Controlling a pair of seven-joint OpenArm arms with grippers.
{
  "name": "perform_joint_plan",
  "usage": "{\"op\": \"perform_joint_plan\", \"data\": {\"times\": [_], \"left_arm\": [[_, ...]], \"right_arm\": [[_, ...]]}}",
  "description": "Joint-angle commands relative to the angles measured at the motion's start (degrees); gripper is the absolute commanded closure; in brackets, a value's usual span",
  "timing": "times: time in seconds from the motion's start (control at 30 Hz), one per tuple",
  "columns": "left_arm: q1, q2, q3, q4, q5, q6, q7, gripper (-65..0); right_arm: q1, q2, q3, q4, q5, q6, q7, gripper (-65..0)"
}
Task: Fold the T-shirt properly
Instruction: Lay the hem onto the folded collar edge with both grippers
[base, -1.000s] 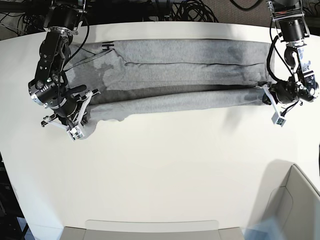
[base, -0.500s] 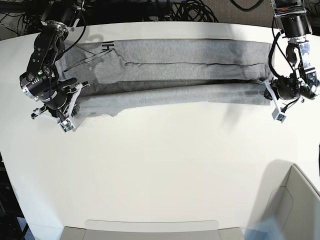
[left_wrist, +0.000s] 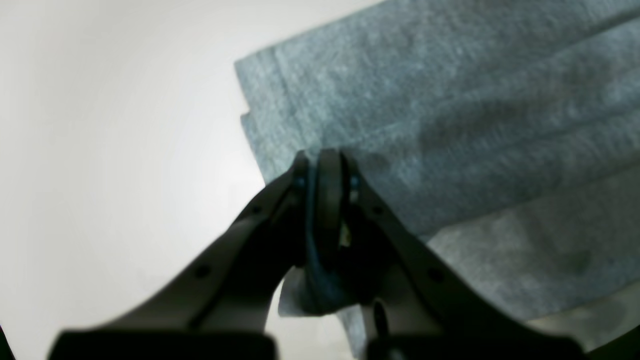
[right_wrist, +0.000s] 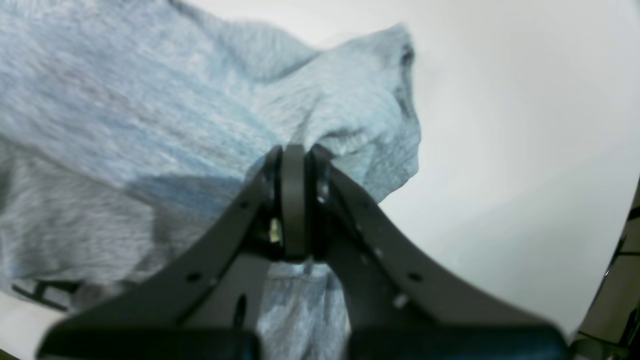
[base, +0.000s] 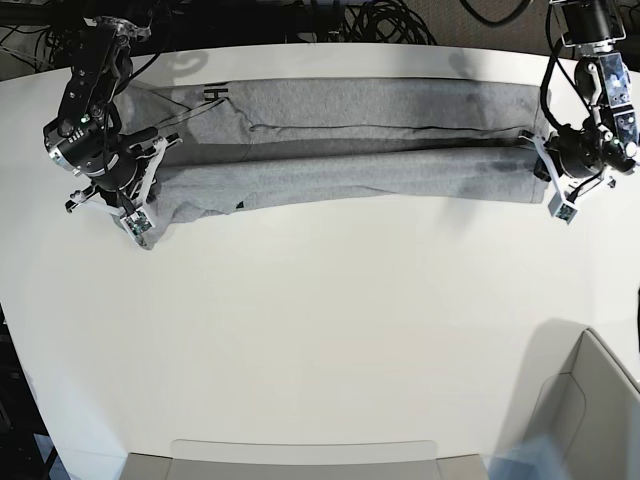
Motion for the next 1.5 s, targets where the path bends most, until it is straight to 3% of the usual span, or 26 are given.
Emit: {"op": "perform_joint_plan", "data": {"times": [0.0, 0.37, 0.53, 0.67, 0.77, 0.93, 1.07, 1.3, 1.47], "left_arm": [[-0.24, -1.35, -0.68, 0.84, 1.12, 0.34, 0.25, 0.0], [3.19, -1.08, -0.68, 0.84, 1.12, 0.34, 0.17, 0.0], [4.68, 0.41, -0.68, 0.75, 2.00, 0.34, -0.27, 0.0], [4.77, 3.05, -0.68, 0.84, 6.13, 0.34, -0.45, 0.0], [4.86, 3.84, -0.59, 0.84, 8.16, 0.34, -0.45, -8.6], [4.95, 4.54, -1.38, 1.98, 8.24, 0.34, -0.54, -22.1], [4.95, 6.48, -6.39, 5.76, 8.24, 0.34, 0.17, -22.5], [4.42, 8.23, -11.31, 12.27, 7.98, 0.34, 6.41, -27.7], [2.05, 11.14, -15.18, 12.09, 8.33, 0.34, 7.46, -28.4]], "right_arm": [[0.21, 0.66, 0.46, 1.49, -0.82, 0.65, -0.07, 0.0], [-3.74, 0.31, 0.55, 2.19, -0.90, 0.65, 0.01, 0.0], [-5.15, 0.23, 0.55, 2.10, -1.08, 0.65, 0.28, 0.0], [-5.15, -1.09, 2.48, 1.93, -1.17, 0.65, 0.19, 0.0], [-4.97, -1.80, 3.80, 1.93, -1.17, 0.65, 0.01, -0.2], [-5.41, -1.80, 3.71, 1.93, -0.90, 0.65, 0.28, -10.8], [-5.41, -1.80, 3.71, 1.93, -0.82, 0.65, 0.28, -14.6], [-5.15, -1.80, 3.53, 1.93, -0.82, 0.65, 0.28, -14.6], [-5.06, -1.80, 3.45, 1.93, -0.82, 0.65, 0.28, -14.6]]}}
